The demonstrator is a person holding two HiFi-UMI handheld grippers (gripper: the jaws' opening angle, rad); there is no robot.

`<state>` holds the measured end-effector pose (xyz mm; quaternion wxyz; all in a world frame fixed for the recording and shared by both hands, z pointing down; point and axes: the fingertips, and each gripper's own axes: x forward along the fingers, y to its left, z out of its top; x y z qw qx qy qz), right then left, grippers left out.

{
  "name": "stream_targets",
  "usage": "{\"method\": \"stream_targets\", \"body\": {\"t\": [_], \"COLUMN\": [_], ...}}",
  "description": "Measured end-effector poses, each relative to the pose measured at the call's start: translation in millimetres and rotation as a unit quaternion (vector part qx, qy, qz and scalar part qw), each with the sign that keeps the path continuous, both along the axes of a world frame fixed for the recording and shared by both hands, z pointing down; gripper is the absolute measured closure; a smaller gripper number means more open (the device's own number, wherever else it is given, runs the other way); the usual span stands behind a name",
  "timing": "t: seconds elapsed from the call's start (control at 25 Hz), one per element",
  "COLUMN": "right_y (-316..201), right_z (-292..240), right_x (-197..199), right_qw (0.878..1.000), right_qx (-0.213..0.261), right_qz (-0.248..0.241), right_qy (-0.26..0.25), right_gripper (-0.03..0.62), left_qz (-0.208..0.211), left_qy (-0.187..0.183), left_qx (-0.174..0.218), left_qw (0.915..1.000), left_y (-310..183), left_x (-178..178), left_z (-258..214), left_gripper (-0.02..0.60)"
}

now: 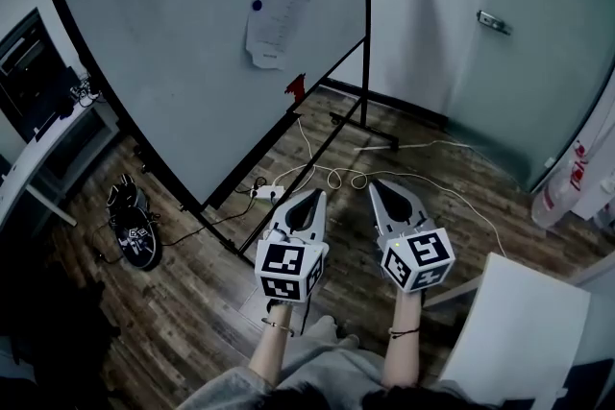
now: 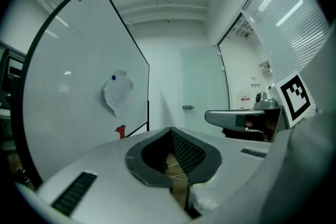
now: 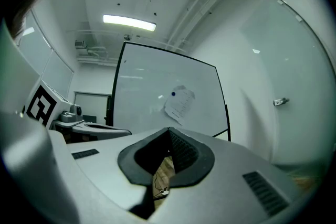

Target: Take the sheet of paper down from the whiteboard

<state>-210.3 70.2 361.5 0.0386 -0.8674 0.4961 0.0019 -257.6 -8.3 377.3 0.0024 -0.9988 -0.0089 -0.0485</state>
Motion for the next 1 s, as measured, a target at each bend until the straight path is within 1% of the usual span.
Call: {"method": "stream_targets", "body": {"t": [0.12, 0.24, 0.44, 0.56, 0.68, 0.8, 1.0], "right_y": [2, 4, 9, 10, 5, -4, -20], "right_z": [6, 4, -2, -5, -4, -7, -21], "right_x": [-4, -2, 13, 27, 43, 60, 96], "right_qw": [1.000, 1.000, 1.000, 1.000, 1.000, 1.000, 0.999], "right_qx": [0.001, 0.009, 0.015, 0.016, 0.014, 0.013, 0.012], "right_qz": [-0.004, -0.004, 0.000, 0.007, 0.002, -0.007, -0.027], "right_qy": [-0.008, -0.009, -0.005, 0.000, 0.002, 0.008, 0.021], "right_gripper": [0.595, 0.595, 0.594, 0.595, 0.595, 0.594, 0.594], "left_qz": [-0.007, -0.009, -0.003, -0.011, -0.010, -0.006, -0.023], "left_qy": [-0.011, -0.012, -0.009, -0.002, 0.001, 0.002, 0.022], "left_qx": [-0.008, -0.006, 0.007, 0.002, -0.004, 0.005, 0.000], "left_qw": [0.9999, 0.9999, 0.9999, 0.9999, 0.9999, 1.0000, 0.9995], "left_y": [0, 0, -2, -10, -11, -12, -34], "left_x": [-1, 2, 11, 21, 36, 55, 95], "left_z": [9, 8, 4, 2, 4, 4, -12], "left_gripper": [0.577, 0.577, 0.577, 0.577, 0.577, 0.577, 0.577]}}
